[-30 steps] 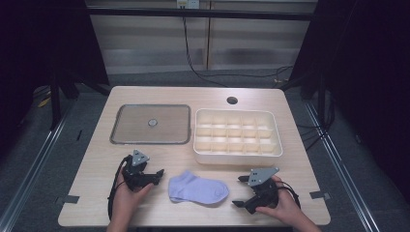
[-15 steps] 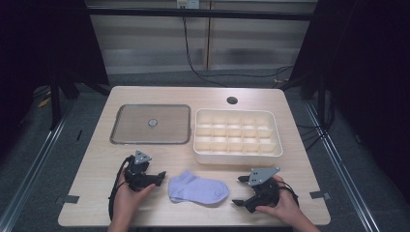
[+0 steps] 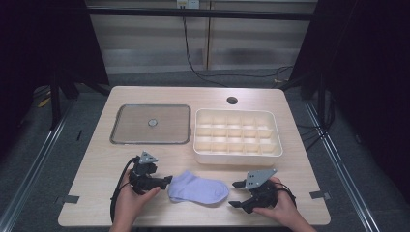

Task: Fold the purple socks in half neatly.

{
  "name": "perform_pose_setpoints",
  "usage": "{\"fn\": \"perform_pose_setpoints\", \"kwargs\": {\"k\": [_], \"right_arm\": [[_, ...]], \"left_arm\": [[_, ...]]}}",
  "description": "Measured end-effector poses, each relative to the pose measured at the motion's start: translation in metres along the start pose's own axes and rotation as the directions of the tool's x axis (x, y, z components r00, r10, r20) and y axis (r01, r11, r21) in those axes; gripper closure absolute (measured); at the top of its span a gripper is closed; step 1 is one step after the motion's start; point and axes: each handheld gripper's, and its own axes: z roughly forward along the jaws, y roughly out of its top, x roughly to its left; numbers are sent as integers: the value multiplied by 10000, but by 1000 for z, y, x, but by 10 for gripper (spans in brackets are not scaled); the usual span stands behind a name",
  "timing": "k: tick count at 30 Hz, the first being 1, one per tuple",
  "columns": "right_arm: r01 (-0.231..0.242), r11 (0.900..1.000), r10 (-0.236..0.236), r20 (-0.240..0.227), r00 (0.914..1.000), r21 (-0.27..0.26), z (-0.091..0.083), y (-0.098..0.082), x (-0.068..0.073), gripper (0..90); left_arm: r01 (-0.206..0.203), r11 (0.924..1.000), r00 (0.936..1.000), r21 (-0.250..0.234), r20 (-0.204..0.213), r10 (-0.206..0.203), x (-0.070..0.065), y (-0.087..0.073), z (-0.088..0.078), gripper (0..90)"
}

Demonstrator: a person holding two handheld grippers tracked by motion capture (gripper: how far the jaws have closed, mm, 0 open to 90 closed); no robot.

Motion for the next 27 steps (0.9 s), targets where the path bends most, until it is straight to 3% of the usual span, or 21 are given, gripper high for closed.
{"fn": "perform_pose_setpoints", "kwargs": {"k": [13, 27], "right_arm": [[38, 9996, -36, -83, 10000, 295, 2, 2, 2, 501], [-42, 9986, 41, 17, 10000, 528, 0, 2, 1, 717]], "left_arm": [[59, 9983, 9987, 578, 502, -88, -9, 3, 2, 344], [289, 9910, 9932, 1306, 1082, -432, -12, 3, 6, 482]]}}
